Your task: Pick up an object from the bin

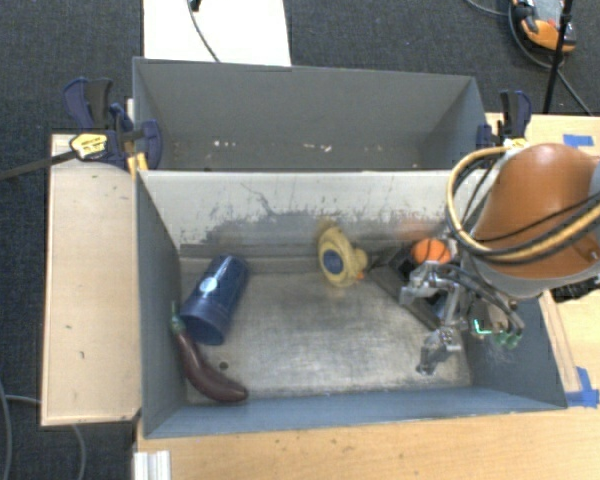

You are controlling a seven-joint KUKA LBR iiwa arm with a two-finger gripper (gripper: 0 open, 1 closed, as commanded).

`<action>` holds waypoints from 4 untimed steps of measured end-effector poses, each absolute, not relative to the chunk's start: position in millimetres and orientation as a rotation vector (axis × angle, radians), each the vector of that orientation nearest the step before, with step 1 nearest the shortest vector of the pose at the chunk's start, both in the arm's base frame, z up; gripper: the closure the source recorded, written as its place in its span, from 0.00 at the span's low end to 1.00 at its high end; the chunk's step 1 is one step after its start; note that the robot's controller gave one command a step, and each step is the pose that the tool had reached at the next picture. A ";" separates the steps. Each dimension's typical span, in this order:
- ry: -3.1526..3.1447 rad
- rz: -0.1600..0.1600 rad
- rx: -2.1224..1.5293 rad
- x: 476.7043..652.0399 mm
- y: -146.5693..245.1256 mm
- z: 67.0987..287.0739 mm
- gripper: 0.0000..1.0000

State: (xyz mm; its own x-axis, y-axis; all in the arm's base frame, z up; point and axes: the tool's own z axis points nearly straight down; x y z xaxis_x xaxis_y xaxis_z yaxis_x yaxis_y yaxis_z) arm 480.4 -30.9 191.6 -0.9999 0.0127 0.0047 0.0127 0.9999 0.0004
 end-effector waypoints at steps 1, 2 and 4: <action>-3.144 0.000 -0.018 482.2 -30.8 194.7 0.00; -3.155 0.002 0.069 525.5 -47.6 147.1 0.00; -3.139 -0.004 -0.028 528.2 -72.2 130.4 0.00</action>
Offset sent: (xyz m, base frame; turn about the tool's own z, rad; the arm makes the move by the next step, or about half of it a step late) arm 0.0776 -0.0320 -0.0962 -0.0940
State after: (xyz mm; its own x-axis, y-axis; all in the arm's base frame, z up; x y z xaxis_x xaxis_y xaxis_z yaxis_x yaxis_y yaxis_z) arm 528.2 -72.2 130.4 -0.9998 0.0179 0.0027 0.0179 0.9998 0.0023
